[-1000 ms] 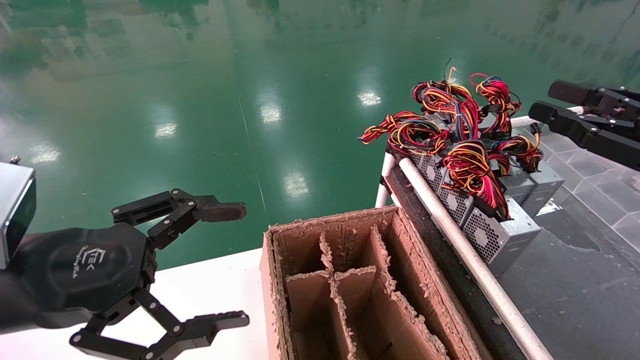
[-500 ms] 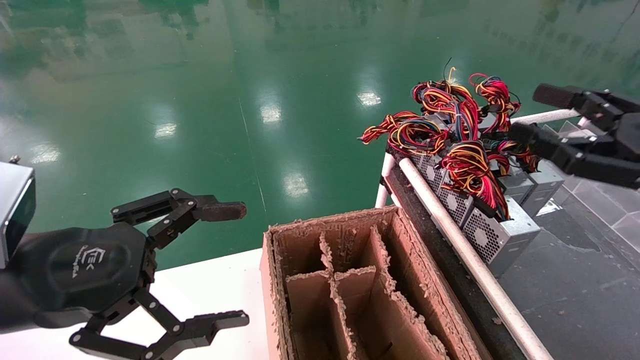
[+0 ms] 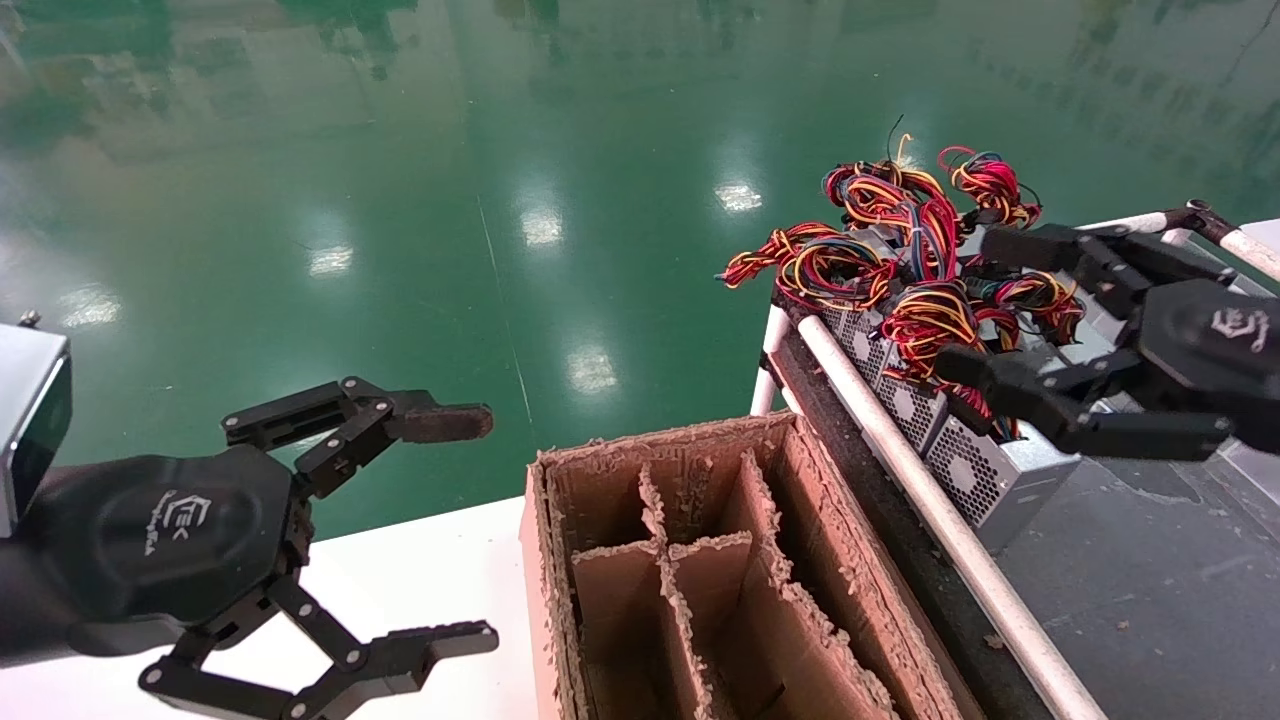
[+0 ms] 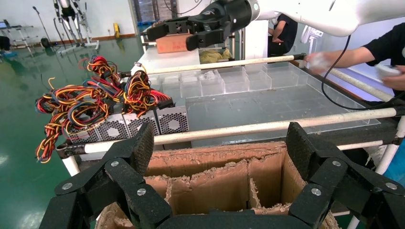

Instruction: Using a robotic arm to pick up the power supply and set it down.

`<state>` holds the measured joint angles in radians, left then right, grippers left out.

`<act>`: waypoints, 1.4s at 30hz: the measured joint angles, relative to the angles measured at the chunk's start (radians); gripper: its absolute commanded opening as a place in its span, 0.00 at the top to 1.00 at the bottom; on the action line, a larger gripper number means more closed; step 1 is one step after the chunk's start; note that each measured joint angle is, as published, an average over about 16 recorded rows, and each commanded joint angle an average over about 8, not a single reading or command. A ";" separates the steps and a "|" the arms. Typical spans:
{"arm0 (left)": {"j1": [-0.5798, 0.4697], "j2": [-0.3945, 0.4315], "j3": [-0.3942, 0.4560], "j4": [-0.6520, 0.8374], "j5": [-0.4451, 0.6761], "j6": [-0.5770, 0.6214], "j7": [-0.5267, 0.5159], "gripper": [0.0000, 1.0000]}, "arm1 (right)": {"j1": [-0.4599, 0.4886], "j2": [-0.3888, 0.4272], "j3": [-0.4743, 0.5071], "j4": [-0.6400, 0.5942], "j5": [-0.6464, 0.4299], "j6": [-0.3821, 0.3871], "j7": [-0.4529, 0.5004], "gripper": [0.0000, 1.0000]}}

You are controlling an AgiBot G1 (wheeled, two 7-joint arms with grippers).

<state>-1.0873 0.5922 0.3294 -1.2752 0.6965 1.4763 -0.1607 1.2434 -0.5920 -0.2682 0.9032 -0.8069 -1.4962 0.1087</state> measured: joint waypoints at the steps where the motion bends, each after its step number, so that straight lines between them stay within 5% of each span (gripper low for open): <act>1: 0.000 0.000 0.000 0.000 0.000 0.000 0.000 0.00 | -0.005 -0.001 0.000 0.012 0.002 0.000 0.002 0.00; 30: 0.000 0.000 0.001 0.000 -0.001 0.000 0.000 0.00 | -0.154 -0.017 -0.010 0.348 0.070 0.000 0.072 0.00; 42: 0.000 0.000 0.001 0.000 -0.001 -0.001 0.000 0.00 | -0.177 -0.020 -0.011 0.399 0.082 0.000 0.083 0.00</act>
<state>-1.0873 0.5918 0.3301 -1.2749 0.6958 1.4755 -0.1602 1.0665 -0.6119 -0.2795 1.3021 -0.7249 -1.4958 0.1913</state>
